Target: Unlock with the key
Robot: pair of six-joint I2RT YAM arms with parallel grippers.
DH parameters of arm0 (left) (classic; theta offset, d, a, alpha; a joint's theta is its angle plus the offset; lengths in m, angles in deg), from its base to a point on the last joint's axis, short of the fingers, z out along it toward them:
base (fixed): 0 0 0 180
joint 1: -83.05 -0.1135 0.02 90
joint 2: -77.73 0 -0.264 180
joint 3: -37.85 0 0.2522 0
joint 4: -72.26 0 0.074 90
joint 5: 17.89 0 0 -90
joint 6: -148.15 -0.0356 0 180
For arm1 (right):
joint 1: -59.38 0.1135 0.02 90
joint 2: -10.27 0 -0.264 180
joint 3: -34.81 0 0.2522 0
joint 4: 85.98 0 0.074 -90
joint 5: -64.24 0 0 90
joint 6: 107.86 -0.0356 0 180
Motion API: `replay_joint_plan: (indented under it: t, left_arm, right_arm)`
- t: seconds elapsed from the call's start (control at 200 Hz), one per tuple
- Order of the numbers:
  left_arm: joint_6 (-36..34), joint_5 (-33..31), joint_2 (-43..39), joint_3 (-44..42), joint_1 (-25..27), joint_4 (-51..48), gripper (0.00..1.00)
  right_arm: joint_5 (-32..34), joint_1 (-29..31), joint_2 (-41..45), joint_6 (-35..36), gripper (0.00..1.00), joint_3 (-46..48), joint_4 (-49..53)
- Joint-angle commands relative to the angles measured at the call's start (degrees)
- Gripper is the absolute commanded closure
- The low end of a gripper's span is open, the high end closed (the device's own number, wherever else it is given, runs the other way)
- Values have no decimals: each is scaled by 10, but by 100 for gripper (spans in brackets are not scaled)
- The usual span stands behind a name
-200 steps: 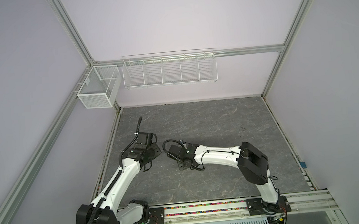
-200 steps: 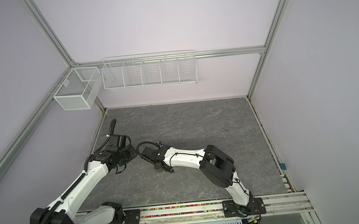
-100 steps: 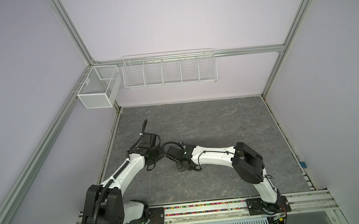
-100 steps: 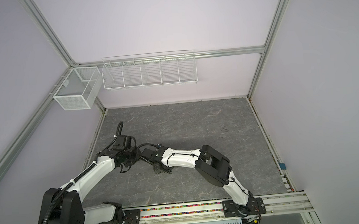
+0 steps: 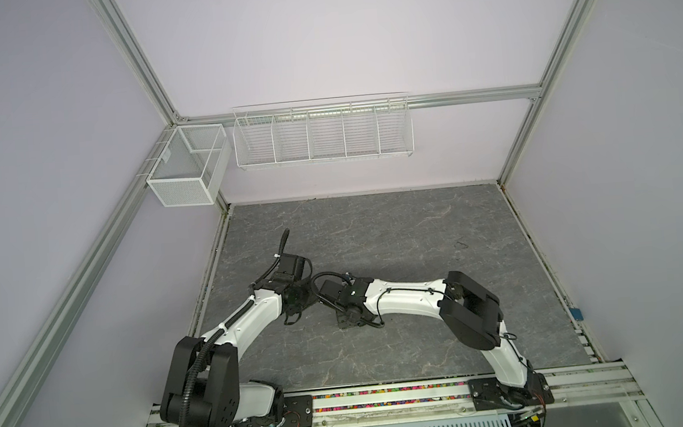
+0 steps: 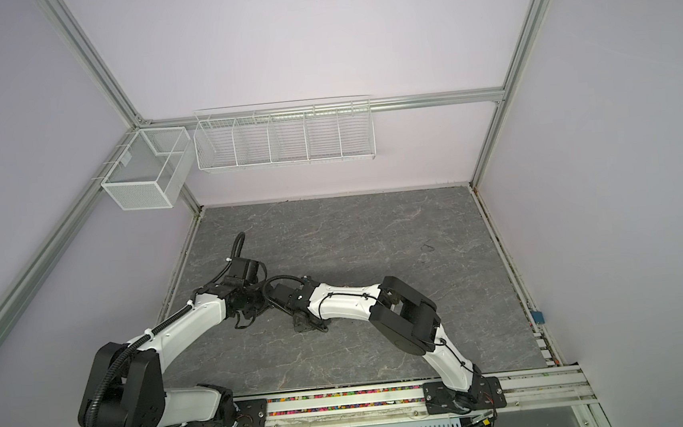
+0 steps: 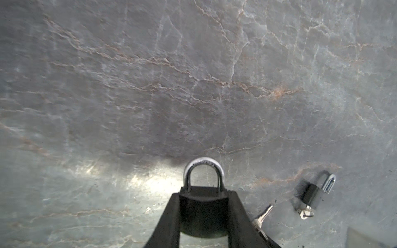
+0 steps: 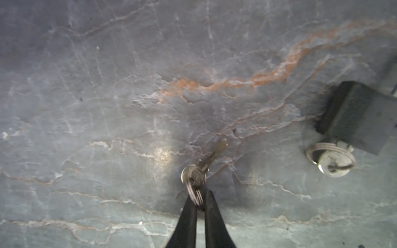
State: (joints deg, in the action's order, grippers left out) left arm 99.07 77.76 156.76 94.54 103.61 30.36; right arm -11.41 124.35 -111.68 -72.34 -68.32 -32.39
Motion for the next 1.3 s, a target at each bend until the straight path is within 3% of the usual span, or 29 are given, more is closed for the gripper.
replay_joint_plan:
  t: [0.0,0.145,0.51,0.815,1.05,1.299]
  left_arm:
    - [8,-1,19,7,17,17,87]
    - [21,-2,48,11,36,31,86]
    - [29,-8,99,28,57,24,80]
    - [26,-14,101,36,60,6,57]
    - [59,17,24,29,60,23,50]
    - [189,124,-106,-39,60,131,47]
  right_arm:
    - [19,-4,28,-12,89,31,-3]
    - [36,-5,57,6,91,57,-14]
    - [2,-10,112,74,94,133,-98]
    - [-15,-11,159,111,94,173,-152]
    - [-35,-12,227,148,93,205,-207]
    - [-63,-12,293,168,93,213,-252]
